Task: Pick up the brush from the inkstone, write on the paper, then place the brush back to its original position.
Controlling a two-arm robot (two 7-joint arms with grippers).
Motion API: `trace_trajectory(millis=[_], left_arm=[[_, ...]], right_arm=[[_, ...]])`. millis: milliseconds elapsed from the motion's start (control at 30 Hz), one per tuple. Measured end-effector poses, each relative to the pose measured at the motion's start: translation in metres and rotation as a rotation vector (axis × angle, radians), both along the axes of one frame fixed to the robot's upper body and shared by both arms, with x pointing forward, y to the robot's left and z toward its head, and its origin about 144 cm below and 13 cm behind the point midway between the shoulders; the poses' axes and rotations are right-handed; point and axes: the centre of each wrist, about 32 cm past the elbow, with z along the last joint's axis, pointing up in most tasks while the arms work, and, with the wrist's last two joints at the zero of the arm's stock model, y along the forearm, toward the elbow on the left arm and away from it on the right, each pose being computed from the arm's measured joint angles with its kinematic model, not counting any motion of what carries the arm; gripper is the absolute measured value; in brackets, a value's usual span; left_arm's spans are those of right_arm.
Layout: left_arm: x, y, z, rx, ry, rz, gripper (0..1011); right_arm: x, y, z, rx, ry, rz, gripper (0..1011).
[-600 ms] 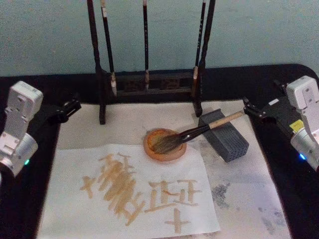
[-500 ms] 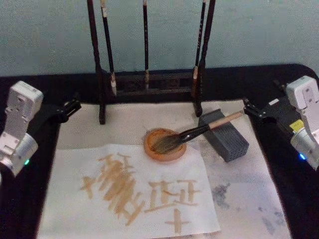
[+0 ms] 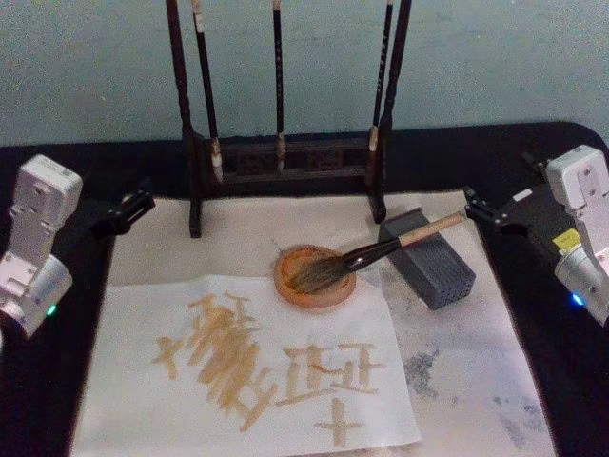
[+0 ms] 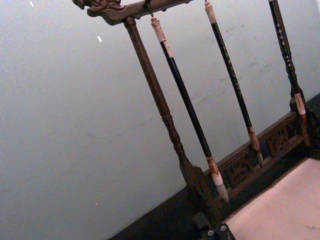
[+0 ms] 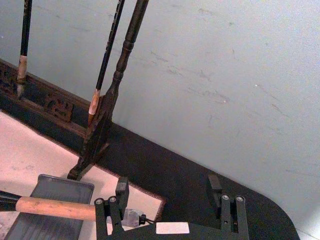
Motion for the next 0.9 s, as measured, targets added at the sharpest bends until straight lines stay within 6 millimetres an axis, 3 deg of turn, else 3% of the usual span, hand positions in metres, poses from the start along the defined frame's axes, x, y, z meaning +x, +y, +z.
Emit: trace_trajectory(millis=[900], left_arm=[[0.0000,0.0000,0.0000,0.000,0.000,0.000,1002]], right_arm=[[0.0000,0.0000,0.0000,0.000,0.000,0.000,1001]])
